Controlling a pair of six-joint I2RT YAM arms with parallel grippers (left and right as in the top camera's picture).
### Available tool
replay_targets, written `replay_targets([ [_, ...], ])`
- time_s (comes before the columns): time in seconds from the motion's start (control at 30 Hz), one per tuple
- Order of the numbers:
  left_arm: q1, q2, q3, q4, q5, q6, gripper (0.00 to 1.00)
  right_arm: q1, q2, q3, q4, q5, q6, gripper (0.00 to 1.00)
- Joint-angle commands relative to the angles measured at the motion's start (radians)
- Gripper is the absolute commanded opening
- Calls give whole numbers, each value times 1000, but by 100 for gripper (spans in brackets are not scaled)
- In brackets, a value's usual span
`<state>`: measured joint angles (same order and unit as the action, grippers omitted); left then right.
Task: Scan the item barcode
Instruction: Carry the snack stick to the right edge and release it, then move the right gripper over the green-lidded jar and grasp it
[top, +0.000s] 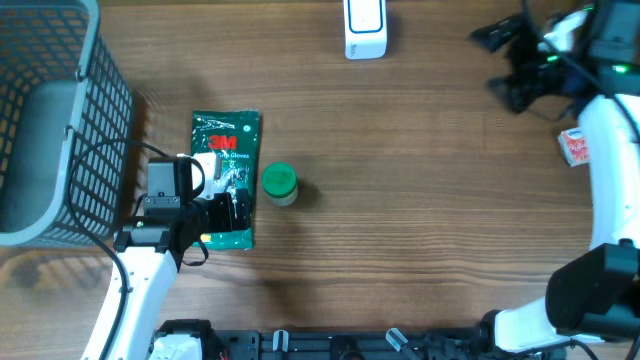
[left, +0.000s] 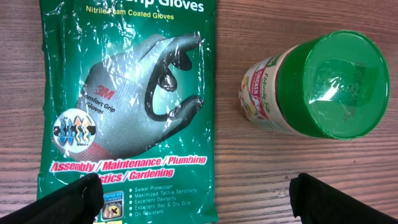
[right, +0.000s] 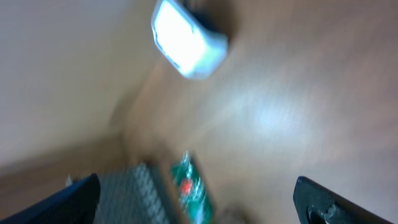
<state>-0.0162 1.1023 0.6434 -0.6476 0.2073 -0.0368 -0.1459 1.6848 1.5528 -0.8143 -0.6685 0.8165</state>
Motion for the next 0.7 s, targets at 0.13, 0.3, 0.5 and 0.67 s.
replay_targets([
  [0.13, 8, -1, 0, 3, 1, -9, 100, 343, 23, -8, -114, 93, 174, 100],
  [0.3, 8, -1, 0, 3, 1, -9, 100, 608, 75, -8, -105, 398, 210, 100],
  [0.5, 8, -1, 0, 3, 1, -9, 100, 821, 200, -7, 4, 558, 144, 100],
  [0.67, 8, -1, 0, 3, 1, -9, 100, 869, 296, 0, 64, 581, 156, 100],
])
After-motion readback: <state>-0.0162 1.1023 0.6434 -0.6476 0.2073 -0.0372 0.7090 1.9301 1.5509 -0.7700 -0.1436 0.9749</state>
